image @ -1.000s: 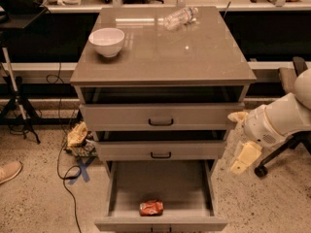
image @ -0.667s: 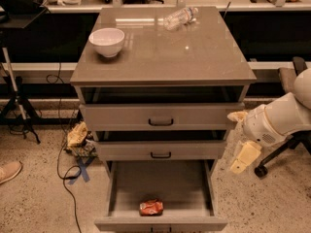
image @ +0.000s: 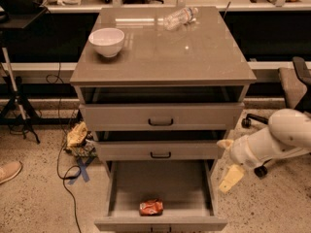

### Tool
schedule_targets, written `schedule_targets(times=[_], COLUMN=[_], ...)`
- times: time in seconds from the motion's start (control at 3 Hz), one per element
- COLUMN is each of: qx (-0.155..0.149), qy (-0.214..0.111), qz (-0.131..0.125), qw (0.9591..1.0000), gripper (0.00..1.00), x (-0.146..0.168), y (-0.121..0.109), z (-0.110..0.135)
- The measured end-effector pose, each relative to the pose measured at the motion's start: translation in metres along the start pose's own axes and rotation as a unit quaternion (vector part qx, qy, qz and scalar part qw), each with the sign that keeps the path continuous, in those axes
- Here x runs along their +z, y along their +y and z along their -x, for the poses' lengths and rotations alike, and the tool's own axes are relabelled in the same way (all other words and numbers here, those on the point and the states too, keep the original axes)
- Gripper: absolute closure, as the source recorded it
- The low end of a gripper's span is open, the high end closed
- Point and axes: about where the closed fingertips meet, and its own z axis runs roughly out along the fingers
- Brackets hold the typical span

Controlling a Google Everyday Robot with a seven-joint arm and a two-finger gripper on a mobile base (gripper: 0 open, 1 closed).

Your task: Pick coke can from bottom drawer and place on counter

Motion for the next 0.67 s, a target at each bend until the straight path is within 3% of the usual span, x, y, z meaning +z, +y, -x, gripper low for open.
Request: schedule_targets(times=[0.67], qx=[-0.003], qy=[-0.077], qz=[0.033], qw=[0.9965], gripper=[0.00], x=[0.140], y=[-0.021], z=[-0.064])
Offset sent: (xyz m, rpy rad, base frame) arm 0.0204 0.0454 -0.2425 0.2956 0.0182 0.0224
